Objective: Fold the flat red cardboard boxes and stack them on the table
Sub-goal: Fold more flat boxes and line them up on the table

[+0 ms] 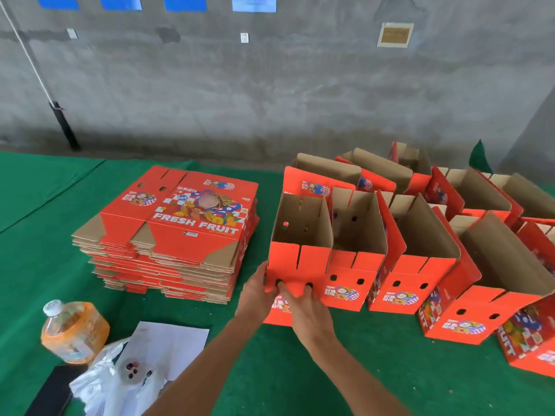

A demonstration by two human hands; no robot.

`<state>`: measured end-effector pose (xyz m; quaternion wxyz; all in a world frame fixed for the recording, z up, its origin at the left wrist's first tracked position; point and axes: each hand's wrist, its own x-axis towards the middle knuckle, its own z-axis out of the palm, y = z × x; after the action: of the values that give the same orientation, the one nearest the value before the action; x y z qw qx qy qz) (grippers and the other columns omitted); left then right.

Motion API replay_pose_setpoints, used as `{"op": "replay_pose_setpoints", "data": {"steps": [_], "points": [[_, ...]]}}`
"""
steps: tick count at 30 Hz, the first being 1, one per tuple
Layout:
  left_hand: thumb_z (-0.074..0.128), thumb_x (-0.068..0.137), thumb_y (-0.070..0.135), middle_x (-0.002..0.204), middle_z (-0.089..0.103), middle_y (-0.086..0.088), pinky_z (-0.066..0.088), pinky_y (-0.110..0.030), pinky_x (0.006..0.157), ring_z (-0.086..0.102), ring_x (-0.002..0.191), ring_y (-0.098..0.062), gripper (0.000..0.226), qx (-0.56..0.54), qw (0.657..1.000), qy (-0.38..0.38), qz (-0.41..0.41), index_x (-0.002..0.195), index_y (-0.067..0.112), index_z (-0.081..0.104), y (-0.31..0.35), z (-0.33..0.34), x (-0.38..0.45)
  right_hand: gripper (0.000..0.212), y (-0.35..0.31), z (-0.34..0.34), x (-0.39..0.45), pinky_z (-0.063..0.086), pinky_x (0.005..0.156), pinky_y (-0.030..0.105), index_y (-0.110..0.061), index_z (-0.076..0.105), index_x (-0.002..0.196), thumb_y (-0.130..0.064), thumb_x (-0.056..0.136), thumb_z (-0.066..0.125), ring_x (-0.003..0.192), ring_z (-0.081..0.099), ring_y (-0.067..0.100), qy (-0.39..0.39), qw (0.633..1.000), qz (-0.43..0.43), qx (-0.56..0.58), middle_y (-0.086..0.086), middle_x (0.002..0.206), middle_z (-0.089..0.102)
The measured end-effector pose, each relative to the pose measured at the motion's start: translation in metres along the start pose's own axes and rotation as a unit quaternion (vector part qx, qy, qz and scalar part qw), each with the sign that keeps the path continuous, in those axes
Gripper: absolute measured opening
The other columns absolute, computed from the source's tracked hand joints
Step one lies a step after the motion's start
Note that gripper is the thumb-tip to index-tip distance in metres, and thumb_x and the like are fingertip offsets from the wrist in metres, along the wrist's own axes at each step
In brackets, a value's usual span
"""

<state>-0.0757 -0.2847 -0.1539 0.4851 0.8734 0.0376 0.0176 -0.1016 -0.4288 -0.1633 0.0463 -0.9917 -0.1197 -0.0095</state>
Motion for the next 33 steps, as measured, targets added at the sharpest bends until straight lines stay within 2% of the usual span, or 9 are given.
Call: {"op": "replay_pose_setpoints", "data": {"steps": [9, 15, 18, 20, 22, 25, 28, 30, 33], "points": [[0.055, 0.095, 0.002, 0.137, 0.059, -0.004, 0.049, -0.045, 0.104, 0.059, 0.122, -0.023, 0.056, -0.041, 0.999, -0.022, -0.017, 0.147, 0.017, 0.043, -0.017, 0.052, 0.084, 0.085, 0.029, 0.06, 0.074, 0.056, 0.09, 0.04, -0.045, 0.015, 0.161, -0.013, 0.096, 0.059, 0.122, 0.054, 0.033, -0.003, 0.996, 0.063, 0.067, 0.017, 0.143, 0.033], [0.055, 0.099, 0.004, 0.147, 0.048, -0.008, 0.042, -0.041, 0.112, 0.05, 0.13, -0.023, 0.067, -0.045, 0.991, -0.124, -0.018, 0.157, 0.018, 0.023, -0.003, 0.05, 0.134, 0.084, 0.046, 0.066, 0.123, 0.039, 0.116, 0.047, -0.047, 0.016, 0.162, -0.019, 0.097, 0.061, 0.134, 0.049, 0.037, 0.012, 0.993, 0.094, 0.071, 0.022, 0.158, 0.017], [0.055, 0.099, 0.006, 0.146, 0.049, -0.009, 0.039, -0.028, 0.1, 0.048, 0.137, -0.026, 0.068, 0.018, 0.988, -0.154, -0.014, 0.158, 0.014, 0.024, 0.004, 0.036, 0.146, 0.078, 0.045, 0.058, 0.131, 0.048, 0.108, 0.044, -0.046, 0.018, 0.162, -0.014, 0.101, 0.055, 0.133, 0.052, 0.038, -0.006, 0.989, 0.105, 0.099, 0.026, 0.164, 0.005], [0.057, 0.102, 0.015, 0.16, 0.038, -0.012, 0.034, -0.03, 0.111, 0.036, 0.149, -0.029, 0.069, 0.069, 0.989, -0.133, -0.005, 0.161, 0.009, 0.021, 0.008, 0.023, 0.144, 0.071, 0.035, 0.049, 0.129, 0.055, 0.097, 0.043, -0.044, 0.026, 0.161, -0.013, 0.102, 0.051, 0.117, 0.064, 0.038, 0.0, 0.986, 0.118, 0.12, 0.028, 0.165, 0.003], [0.058, 0.103, 0.02, 0.161, 0.037, -0.011, 0.034, -0.031, 0.11, 0.04, 0.147, -0.028, 0.063, 0.092, 0.99, -0.104, 0.027, 0.158, 0.011, 0.029, 0.009, 0.005, 0.136, 0.056, 0.018, 0.038, 0.125, 0.058, 0.088, 0.041, -0.034, 0.043, 0.155, -0.016, 0.103, 0.049, 0.104, 0.071, 0.037, 0.018, 0.979, 0.15, 0.14, 0.029, 0.163, 0.021], [0.057, 0.104, 0.02, 0.161, 0.038, -0.005, 0.041, -0.036, 0.114, 0.047, 0.141, -0.024, 0.057, 0.137, 0.982, -0.088, 0.099, 0.156, 0.016, 0.036, 0.004, -0.038, 0.122, 0.036, -0.015, 0.014, 0.133, 0.055, 0.09, 0.039, -0.017, 0.064, 0.137, -0.022, 0.104, 0.051, 0.107, 0.069, 0.031, 0.048, 0.967, 0.151, 0.198, 0.016, 0.127, 0.067], [0.055, 0.103, 0.011, 0.157, 0.042, -0.007, 0.041, -0.038, 0.115, 0.045, 0.14, -0.026, 0.05, 0.193, 0.964, -0.049, 0.174, 0.152, 0.012, 0.043, -0.011, -0.086, 0.111, 0.036, -0.052, -0.016, 0.148, 0.054, 0.096, 0.039, -0.013, 0.065, 0.136, -0.028, 0.103, 0.059, 0.112, 0.068, 0.026, 0.053, 0.948, 0.112, 0.292, 0.009, 0.121, 0.073], [0.056, 0.103, 0.02, 0.159, 0.04, -0.008, 0.028, -0.047, 0.125, 0.033, 0.149, -0.028, 0.053, 0.268, 0.947, -0.004, 0.179, 0.154, 0.014, 0.041, -0.026, -0.118, 0.105, 0.04, -0.076, -0.028, 0.154, 0.055, 0.088, 0.035, -0.013, 0.064, 0.135, -0.035, 0.102, 0.061, 0.102, 0.07, 0.022, 0.03, 0.939, 0.103, 0.327, 0.006, 0.116, 0.075], [0.045, 0.099, 0.066, 0.172, 0.012, -0.009, -0.003, -0.058, 0.125, 0.003, 0.159, -0.033, 0.086, 0.421, 0.906, 0.023, 0.044, 0.163, 0.02, 0.011, -0.056, -0.159, 0.097, 0.037, -0.105, -0.027, 0.154, 0.055, 0.075, 0.034, -0.014, 0.066, 0.124, -0.041, 0.1, 0.062, 0.083, 0.069, 0.018, -0.025, 0.922, 0.104, 0.372, 0.003, 0.102, 0.075]]}}
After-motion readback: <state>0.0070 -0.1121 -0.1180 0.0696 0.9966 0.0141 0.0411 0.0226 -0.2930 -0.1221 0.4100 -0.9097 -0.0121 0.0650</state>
